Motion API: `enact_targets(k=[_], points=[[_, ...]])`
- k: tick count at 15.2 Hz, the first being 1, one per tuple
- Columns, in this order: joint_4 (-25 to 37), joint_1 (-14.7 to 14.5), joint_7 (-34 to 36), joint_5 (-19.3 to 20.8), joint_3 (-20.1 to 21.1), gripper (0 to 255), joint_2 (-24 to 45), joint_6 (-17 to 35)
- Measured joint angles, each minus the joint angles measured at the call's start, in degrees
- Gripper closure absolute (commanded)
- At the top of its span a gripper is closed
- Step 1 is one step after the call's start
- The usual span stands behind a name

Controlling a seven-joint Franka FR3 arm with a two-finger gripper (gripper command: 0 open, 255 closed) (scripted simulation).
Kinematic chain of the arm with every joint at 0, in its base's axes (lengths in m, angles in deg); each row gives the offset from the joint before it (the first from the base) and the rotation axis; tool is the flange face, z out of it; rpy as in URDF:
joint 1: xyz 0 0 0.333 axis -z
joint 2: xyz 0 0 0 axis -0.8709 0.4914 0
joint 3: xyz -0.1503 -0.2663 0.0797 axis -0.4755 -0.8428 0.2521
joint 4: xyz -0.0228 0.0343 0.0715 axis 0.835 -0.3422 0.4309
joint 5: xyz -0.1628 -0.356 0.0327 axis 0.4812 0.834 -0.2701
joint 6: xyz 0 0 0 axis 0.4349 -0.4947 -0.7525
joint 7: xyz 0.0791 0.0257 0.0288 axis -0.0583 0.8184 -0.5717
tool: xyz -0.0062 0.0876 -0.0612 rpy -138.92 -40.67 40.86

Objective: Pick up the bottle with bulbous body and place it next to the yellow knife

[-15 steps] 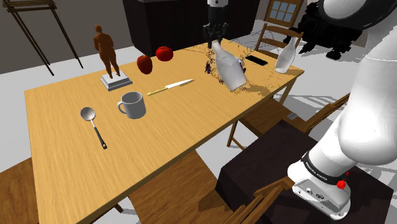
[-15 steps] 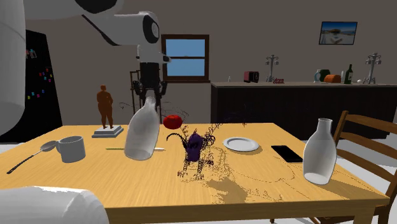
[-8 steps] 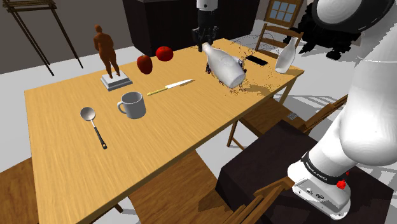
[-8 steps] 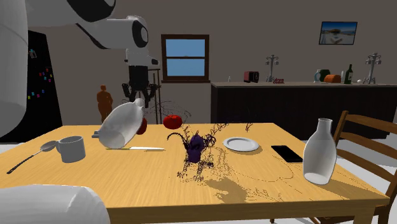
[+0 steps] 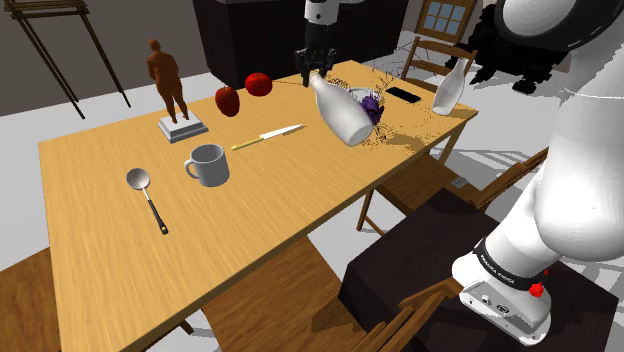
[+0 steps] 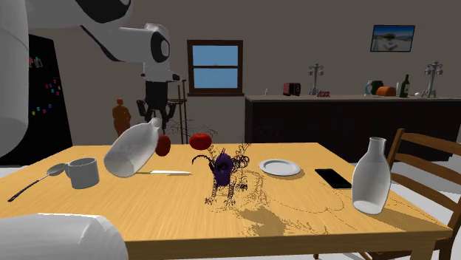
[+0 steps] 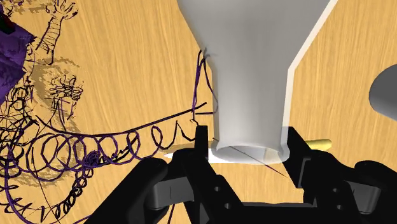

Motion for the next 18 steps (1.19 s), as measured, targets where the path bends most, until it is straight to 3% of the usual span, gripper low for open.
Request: enact_targets(k=[4, 5, 8, 9, 12, 14, 18], points=[[-3.42, -1.81, -1.22, -8.48, -2.48, 255, -0.15, 4.93], [-1.9, -2.61, -0.96, -10.31, -3.3, 255, 1.51, 4.74], [-3.09, -5.51, -2.25, -13.44, -7.17, 255, 1.21, 5.36], [-3.69, -7.02, -2.12, -13.93, -8.44, 0, 1.17, 5.94], [-5.77, -9.26, -1.57, -14.51, -9.3, 0, 0.38, 9.07], [-7.26, -10.02, -1.23, -12.42, -9.43, 0, -0.85, 10.47], [0.98, -11.03, -2.91, -10.6, -13.9, 0, 2.77, -1.5]])
